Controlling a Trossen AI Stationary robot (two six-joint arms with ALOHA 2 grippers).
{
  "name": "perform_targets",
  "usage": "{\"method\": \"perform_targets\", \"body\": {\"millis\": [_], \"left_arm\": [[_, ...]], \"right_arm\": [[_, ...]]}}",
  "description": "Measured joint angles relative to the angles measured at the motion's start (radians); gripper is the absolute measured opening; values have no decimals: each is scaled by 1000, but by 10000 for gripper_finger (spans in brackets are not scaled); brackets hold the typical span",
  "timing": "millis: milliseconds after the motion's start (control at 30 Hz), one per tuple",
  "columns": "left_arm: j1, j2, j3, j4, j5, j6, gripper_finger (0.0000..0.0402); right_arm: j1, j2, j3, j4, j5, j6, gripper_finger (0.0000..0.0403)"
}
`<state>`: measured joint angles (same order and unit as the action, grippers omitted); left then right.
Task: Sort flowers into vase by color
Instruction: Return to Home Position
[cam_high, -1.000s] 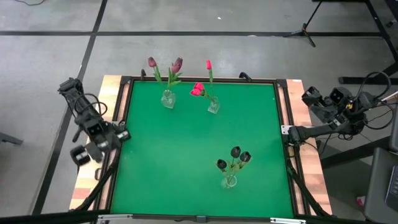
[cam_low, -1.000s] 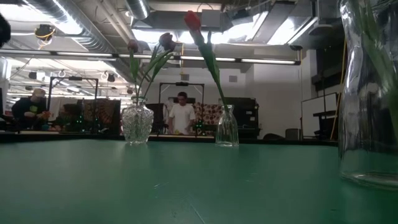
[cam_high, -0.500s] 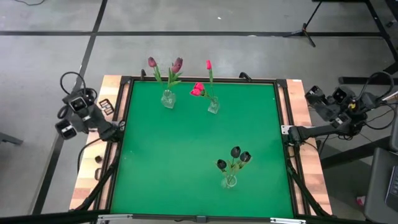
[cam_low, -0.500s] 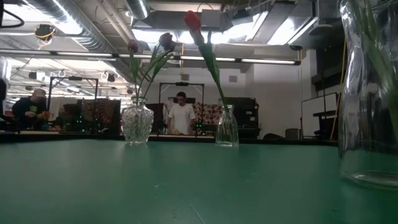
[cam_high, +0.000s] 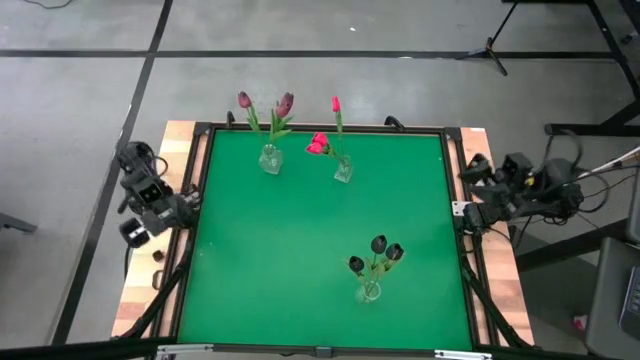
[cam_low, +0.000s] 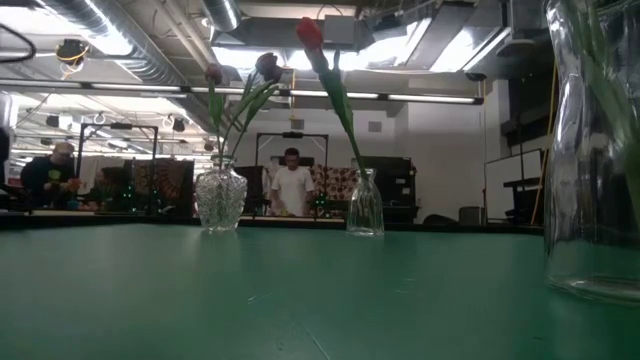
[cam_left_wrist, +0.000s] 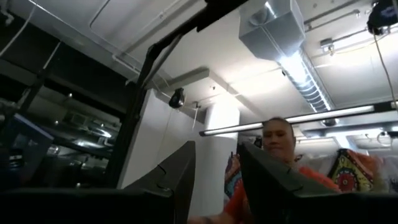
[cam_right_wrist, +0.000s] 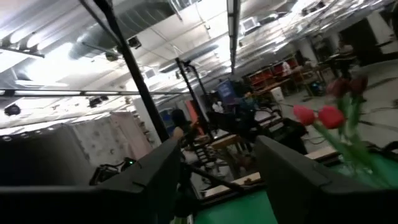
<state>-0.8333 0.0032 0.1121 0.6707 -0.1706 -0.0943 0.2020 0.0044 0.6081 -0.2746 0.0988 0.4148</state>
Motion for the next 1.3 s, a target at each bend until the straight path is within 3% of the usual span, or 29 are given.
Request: {"method": "perform_targets", "body": {"millis": [133,433,933,1100,1300], "left_arm": [[0,0,-105,154,1,-2,123],[0,2,-105,122,-14,37,123],[0,3,-105,-478,-78,-40,125],[0,3,-105,-527,-73,-67,131],[0,3,-105,-584,-71,17,131]], "right_arm": [[0,0,-103,119,-5,-1,209],[0,-1,-263,231,-29,34,209],[0,-2,-480,229,-58,-21,209],[0,-2,-525,229,-64,-65,209],[0,3,-595,300,-71,-116,209]]}}
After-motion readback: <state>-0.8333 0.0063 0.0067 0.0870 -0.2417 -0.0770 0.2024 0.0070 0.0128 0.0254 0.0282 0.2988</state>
